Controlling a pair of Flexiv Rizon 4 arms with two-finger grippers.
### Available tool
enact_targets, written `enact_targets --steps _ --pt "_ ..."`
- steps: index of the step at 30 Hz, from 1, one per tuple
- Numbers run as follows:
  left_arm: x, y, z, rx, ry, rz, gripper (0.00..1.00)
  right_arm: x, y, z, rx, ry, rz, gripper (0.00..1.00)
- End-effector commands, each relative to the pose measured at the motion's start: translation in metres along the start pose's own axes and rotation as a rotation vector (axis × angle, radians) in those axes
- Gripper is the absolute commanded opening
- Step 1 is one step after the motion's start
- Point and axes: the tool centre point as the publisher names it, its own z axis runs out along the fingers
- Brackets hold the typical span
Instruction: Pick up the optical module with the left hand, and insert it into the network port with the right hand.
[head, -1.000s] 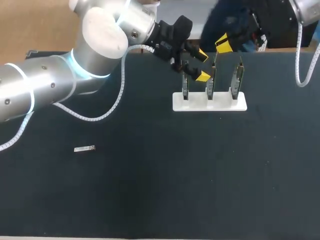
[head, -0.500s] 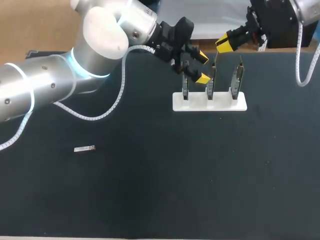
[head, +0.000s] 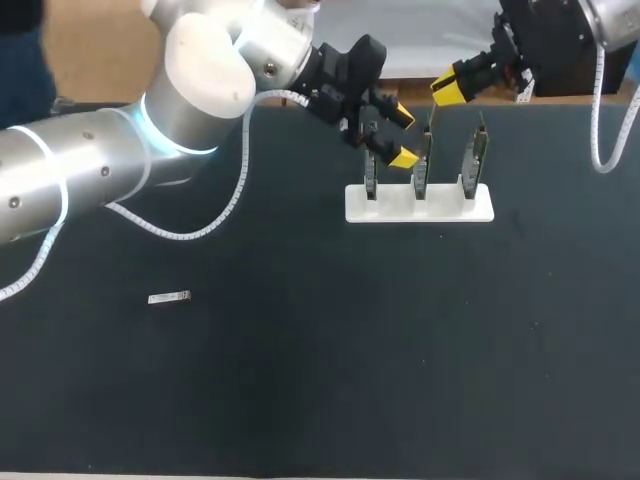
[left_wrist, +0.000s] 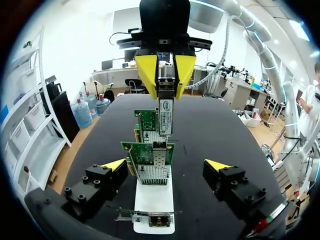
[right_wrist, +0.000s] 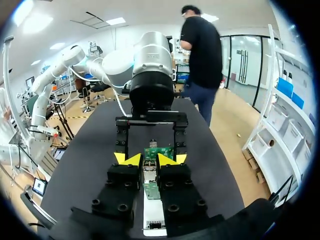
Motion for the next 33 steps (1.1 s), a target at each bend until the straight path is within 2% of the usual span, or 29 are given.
enact_targets --steps 1,33 --pt "-0.0009 0.0025 0.0006 0.007 0.004 -0.001 1.0 0.0002 0.0 0.0003 0.002 0.0 0.001 0.0" --pt "0.0027 0.0014 0.0036 0.017 0.043 -0.014 1.0 0.0013 -0.0026 0.001 0.004 -0.008 0.002 0.0"
